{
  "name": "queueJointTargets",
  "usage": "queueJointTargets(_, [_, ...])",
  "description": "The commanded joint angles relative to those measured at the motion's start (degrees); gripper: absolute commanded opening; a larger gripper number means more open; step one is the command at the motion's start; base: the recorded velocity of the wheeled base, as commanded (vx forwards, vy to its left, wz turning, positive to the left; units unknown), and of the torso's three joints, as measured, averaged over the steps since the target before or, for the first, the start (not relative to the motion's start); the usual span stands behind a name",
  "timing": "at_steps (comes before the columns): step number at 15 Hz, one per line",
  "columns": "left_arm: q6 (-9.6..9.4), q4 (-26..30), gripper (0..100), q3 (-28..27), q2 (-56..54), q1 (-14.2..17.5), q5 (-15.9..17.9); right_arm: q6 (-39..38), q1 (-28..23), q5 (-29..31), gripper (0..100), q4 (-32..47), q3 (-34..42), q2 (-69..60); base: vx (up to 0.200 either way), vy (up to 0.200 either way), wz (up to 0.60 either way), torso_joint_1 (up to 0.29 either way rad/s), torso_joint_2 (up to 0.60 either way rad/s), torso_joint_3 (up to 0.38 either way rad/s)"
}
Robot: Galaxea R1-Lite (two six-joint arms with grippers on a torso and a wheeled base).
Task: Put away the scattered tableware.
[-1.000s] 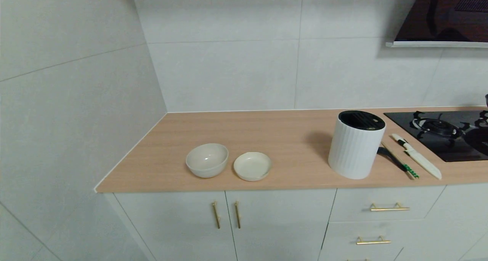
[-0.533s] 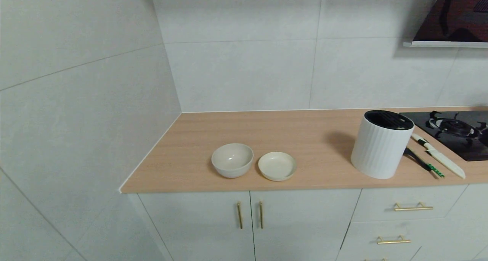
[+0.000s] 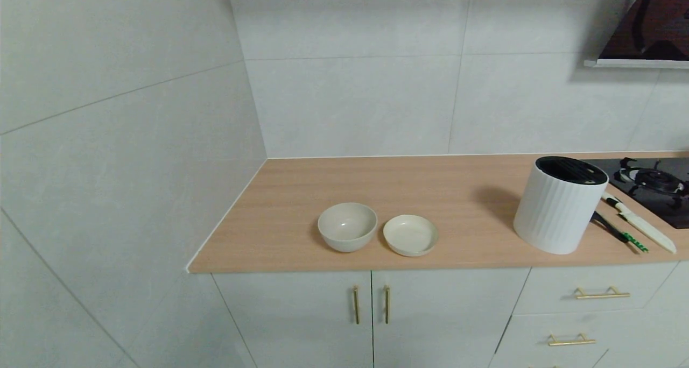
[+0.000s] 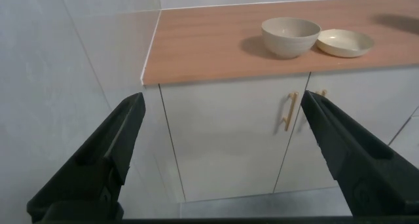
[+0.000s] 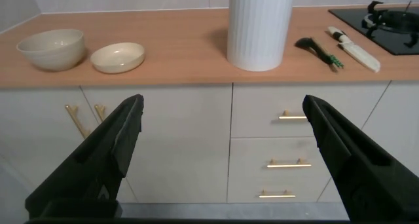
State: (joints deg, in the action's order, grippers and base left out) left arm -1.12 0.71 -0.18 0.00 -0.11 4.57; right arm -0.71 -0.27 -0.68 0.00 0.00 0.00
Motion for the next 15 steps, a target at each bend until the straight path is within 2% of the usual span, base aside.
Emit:
queueJointTargets(1, [-0.02,0.0,100,0.0,0.0,0.0,0.0,0.0,0.0,0.0,100,0.0,0.0,0.0,0.0,0.0,0.0,0.0,0.0,0.0])
queueJointTargets(7, [-0.02,0.0,100,0.0,0.0,0.0,0.0,0.0,0.1,0.0,100,0.0,0.0,0.0,0.0,0.0,0.0,-0.012,0.02,0.013])
queueJointTargets(15, [-0.02,0.0,100,0.0,0.0,0.0,0.0,0.0,0.1,0.0,100,0.0,0.0,0.0,0.0,0.0,0.0,-0.208,0.46,0.244])
